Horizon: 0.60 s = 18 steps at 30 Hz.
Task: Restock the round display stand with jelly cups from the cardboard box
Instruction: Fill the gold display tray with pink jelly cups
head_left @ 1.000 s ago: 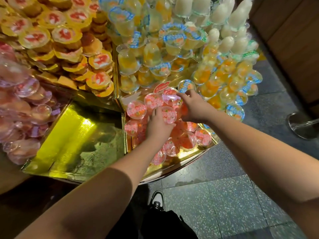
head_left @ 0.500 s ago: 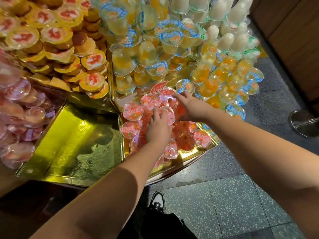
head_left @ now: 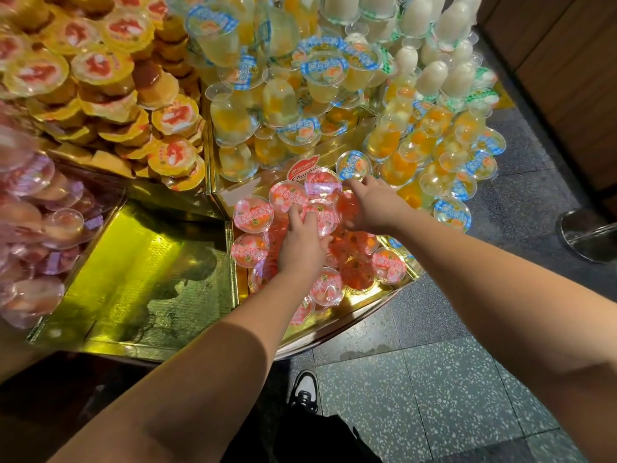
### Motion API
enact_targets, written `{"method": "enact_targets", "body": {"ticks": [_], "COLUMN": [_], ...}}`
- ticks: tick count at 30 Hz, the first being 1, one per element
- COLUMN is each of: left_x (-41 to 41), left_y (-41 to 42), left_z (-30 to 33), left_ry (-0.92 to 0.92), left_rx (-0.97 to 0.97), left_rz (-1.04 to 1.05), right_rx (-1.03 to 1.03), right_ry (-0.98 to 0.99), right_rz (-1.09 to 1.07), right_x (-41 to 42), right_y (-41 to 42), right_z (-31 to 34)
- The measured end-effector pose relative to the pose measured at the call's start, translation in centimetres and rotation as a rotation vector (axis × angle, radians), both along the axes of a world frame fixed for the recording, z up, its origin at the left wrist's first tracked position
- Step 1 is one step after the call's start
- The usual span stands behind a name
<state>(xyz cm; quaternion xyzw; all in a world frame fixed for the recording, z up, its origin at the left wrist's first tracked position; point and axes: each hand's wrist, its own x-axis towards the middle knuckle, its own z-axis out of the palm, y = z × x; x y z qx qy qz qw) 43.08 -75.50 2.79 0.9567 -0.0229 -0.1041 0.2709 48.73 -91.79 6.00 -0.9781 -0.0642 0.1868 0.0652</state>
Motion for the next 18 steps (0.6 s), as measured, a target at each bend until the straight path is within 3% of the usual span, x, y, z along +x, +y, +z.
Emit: {"method": "enact_targets", "body": {"ticks": [12, 18], "left_x": [-1.3, -1.6], "left_y": [0.5, 1.2], "left_z": [0.5, 0.9], "left_ry": [-0.001, 0.03], "left_rx": [0.135, 0.178], "left_rz": [-0.088, -0.169], "right_rx": [0.075, 0.044], "right_ry": [-0.075, -0.041], "right_rz": [-0.145, -0.078], "right_x": [-1.5, -2.1], "right_y": [0.4, 0.2], "right_z": [-1.1, -0.7]}}
